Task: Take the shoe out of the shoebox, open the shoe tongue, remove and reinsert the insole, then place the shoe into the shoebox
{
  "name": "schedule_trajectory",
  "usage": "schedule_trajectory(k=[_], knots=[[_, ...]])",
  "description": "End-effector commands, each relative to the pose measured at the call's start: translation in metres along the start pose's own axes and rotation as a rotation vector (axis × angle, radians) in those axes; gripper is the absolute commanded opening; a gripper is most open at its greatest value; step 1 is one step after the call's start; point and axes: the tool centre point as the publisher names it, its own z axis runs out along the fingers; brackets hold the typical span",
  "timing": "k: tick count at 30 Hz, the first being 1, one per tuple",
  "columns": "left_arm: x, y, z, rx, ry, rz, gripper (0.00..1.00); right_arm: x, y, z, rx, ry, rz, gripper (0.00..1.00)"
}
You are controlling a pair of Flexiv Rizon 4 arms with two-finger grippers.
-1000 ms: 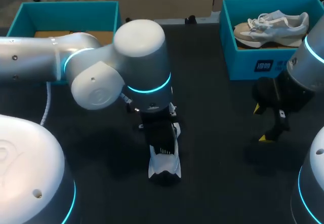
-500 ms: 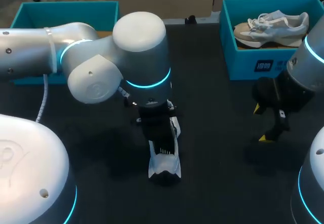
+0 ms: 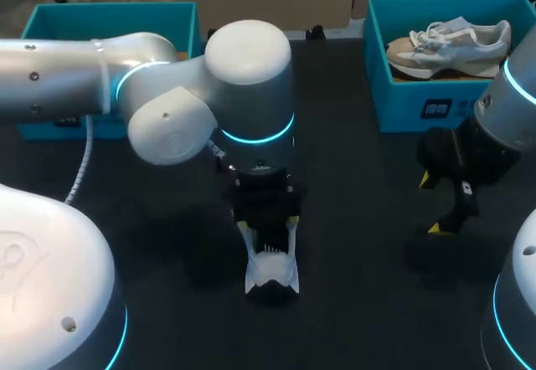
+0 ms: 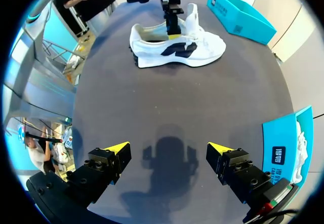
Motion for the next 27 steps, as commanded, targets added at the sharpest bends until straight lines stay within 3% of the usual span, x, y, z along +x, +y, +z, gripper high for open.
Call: schedule_trajectory(k=[1, 27], knots=[[0.001, 0.009, 0.005, 0.011, 0.004, -0.005, 1.0, 0.001, -0.001, 0.0, -0.001, -0.002, -0.001, 1.0], [0.009, 0.044, -0.047, -0.026, -0.083, -0.017, 1.0, 0.001, -0.001, 0.0, -0.001, -0.002, -0.001, 1.0]])
